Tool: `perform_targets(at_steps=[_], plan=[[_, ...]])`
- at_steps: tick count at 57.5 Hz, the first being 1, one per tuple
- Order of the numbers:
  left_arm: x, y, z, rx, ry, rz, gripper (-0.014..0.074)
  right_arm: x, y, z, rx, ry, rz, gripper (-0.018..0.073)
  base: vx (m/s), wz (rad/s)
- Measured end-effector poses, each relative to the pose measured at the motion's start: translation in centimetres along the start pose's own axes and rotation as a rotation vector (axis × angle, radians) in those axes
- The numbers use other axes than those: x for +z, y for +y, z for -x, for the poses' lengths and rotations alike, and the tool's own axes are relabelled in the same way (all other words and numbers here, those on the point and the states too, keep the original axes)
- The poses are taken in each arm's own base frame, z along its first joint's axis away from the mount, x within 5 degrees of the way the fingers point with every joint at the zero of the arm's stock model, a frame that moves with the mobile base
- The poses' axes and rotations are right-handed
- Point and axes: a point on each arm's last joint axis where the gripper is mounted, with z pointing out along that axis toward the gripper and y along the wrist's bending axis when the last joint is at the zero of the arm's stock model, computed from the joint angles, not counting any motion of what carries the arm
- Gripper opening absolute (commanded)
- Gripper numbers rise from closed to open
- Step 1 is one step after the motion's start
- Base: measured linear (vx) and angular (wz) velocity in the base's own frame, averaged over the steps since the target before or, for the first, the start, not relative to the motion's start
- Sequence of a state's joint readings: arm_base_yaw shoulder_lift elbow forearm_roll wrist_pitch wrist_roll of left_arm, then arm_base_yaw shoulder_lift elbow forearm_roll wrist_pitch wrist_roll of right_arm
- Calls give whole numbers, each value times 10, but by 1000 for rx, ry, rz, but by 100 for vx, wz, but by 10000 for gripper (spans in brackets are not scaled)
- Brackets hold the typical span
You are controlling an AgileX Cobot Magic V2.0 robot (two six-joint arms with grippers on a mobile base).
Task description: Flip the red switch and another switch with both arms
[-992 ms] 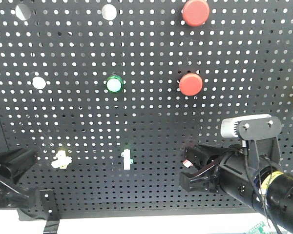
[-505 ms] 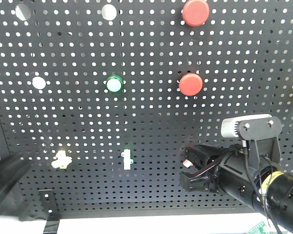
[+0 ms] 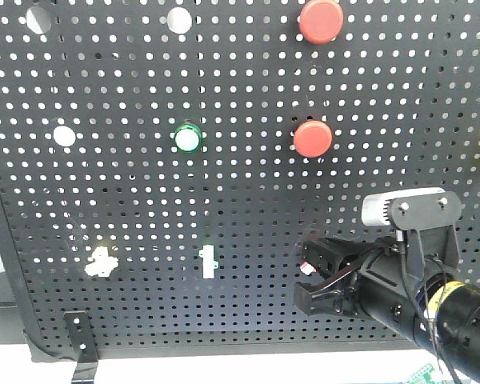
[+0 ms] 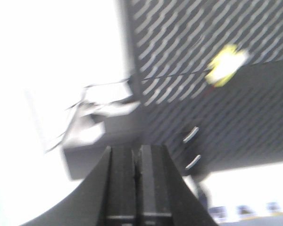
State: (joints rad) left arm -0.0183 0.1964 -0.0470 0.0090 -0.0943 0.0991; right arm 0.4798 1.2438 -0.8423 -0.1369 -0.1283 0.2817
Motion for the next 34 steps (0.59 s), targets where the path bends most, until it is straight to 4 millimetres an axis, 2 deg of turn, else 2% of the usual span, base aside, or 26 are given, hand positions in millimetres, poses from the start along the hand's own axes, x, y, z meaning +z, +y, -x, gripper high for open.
perform_targets(at_steps=[8, 15, 34], plan=[[-9, 0, -19, -7, -5, 38, 3, 0, 0, 0, 0, 0, 0, -6, 0, 0], [-15, 0, -19, -29, -39, 47, 3, 0, 0, 0, 1, 1, 0, -6, 0, 0], [-18, -1, -31, -45, 88, 37, 3, 0, 0, 0, 1, 2, -1, -6, 0, 0]])
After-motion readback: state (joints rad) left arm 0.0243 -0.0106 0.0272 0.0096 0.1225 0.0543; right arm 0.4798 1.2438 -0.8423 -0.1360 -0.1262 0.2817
